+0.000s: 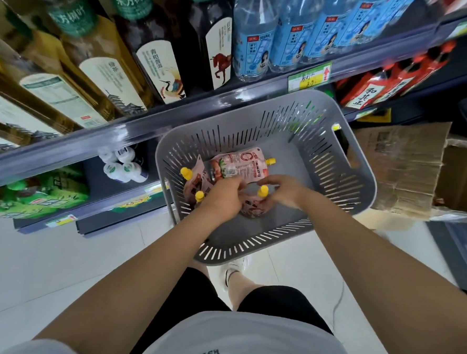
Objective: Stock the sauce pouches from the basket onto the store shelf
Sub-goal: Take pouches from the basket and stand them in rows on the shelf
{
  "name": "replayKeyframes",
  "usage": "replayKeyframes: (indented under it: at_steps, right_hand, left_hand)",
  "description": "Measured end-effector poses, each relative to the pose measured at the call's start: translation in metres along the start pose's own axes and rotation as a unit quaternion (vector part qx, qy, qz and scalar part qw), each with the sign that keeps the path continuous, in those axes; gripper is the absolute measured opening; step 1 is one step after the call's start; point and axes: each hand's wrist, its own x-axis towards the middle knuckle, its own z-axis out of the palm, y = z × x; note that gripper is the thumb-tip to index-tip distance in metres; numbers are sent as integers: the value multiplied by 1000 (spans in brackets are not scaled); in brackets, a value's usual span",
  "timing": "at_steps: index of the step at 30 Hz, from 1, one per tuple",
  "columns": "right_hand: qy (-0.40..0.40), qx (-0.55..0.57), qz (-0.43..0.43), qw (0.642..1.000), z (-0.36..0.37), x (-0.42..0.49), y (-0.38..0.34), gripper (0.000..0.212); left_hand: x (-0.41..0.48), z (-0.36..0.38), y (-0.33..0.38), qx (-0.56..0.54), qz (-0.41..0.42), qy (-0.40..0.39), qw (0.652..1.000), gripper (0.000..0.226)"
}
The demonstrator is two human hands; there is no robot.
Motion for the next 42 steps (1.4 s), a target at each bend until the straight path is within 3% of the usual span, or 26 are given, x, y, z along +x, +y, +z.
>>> replayKeyframes:
  at_steps: [3, 7, 11, 14, 18, 24, 28, 29, 31, 37, 42]
  right_hand:
    - [-27, -6, -24, 999, 10, 3, -5, 48]
    - [32, -21, -44, 998, 7, 9, -2, 40]
    - [100, 97, -15, 990, 5, 11, 0, 50]
    - [116, 129, 1, 985, 8, 13, -1, 51]
    - [128, 108, -10, 986, 13, 10, -4, 51]
    - [191, 65, -38, 979, 11, 5, -3, 37]
    - [206, 3, -93, 974, 15, 3, -9, 8]
    - [209, -9, -106, 972, 17, 2, -11, 16]
    - [212, -28, -122, 969, 19, 0, -14, 25]
    - [265, -8, -158, 951, 6, -10, -15, 25]
    - [319, 47, -265, 909, -15, -28, -29, 25]
  left_hand:
    - [-17, -10, 7, 80, 48, 59, 994, 43]
    - [-46, -27, -2, 152, 53, 191, 968, 44]
    - [-55, -34, -13, 223, -81, 127, 963, 65]
    - [-50, -32, -13, 230, -97, 83, 965, 57]
    - [-44, -29, -4, 277, -98, 88, 952, 44]
    - [-36, -13, -10, 156, -99, 64, 981, 40]
    - [-28, -12, -12, 116, -89, 43, 988, 63]
    - [-27, -13, -13, 114, -86, 46, 989, 64]
    - [-26, -17, -15, 114, -74, 66, 989, 59]
    - [-28, -38, -19, 44, 1, 148, 988, 23]
    - [-45, -66, -1, -69, 105, 220, 967, 13]
